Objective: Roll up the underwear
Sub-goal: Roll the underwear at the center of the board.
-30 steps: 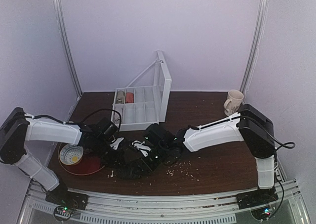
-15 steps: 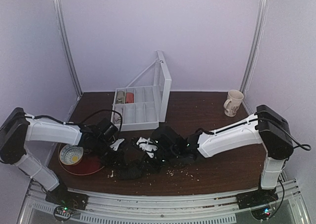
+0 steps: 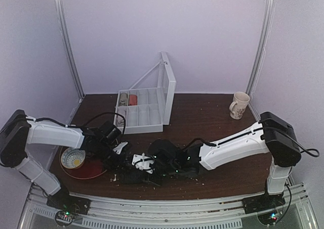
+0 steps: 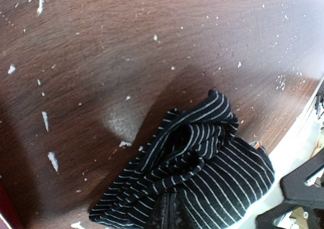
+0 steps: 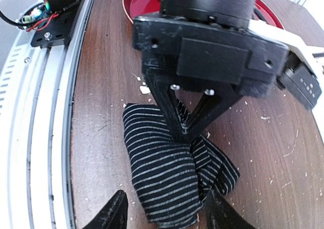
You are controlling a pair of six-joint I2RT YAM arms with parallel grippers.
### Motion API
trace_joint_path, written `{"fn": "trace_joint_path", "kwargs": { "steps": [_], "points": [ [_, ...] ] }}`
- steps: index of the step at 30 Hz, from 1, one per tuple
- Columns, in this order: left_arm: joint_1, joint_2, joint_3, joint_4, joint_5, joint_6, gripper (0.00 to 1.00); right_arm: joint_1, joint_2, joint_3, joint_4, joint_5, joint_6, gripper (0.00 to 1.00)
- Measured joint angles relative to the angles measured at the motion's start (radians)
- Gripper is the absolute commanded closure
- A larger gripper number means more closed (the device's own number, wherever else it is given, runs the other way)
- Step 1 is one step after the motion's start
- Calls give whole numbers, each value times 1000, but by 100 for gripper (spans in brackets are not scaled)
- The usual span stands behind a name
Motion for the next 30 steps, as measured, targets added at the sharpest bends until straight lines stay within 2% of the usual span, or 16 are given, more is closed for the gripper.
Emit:
{"fn": "trace_joint_path", "kwargs": {
  "steps": [9, 14, 19, 24, 26, 30],
  "points": [
    [0, 7, -3, 13, 16, 0, 95, 6, 95, 35, -4, 8, -66, 49],
    [0, 8, -4, 18, 19, 0, 95, 6, 119, 51, -8, 8, -79, 56],
    [0, 11, -4, 20, 24, 0, 95, 19, 119, 51, -7, 41, -90, 56],
    [0, 16, -4, 22, 30, 0, 95, 46, 119, 50, -2, 109, -113, 73],
    [0, 19, -4, 24, 35, 0, 95, 52, 119, 50, -2, 123, -117, 77],
    [0, 24, -4, 27, 41, 0, 95, 61, 119, 50, -3, 142, -128, 96]
  ]
}}
